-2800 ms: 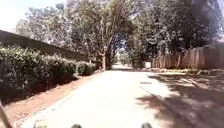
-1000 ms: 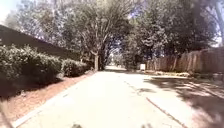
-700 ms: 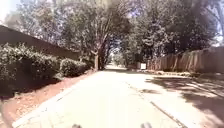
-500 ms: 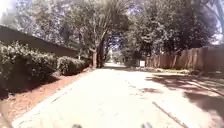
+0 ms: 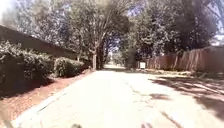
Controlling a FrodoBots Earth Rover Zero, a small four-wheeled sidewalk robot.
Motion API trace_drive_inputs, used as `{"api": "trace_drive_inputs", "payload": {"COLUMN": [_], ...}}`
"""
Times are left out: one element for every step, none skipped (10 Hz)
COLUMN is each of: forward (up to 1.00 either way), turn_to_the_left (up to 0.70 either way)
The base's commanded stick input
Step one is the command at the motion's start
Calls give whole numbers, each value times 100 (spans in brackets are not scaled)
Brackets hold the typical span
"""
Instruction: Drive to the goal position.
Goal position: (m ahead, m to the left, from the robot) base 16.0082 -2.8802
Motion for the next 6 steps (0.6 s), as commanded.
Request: {"api": "trace_drive_inputs", "payload": {"forward": [70, 70, 70, 70, 70, 70], "turn_to_the_left": [0, 0, 0, 0, 0, 0]}}
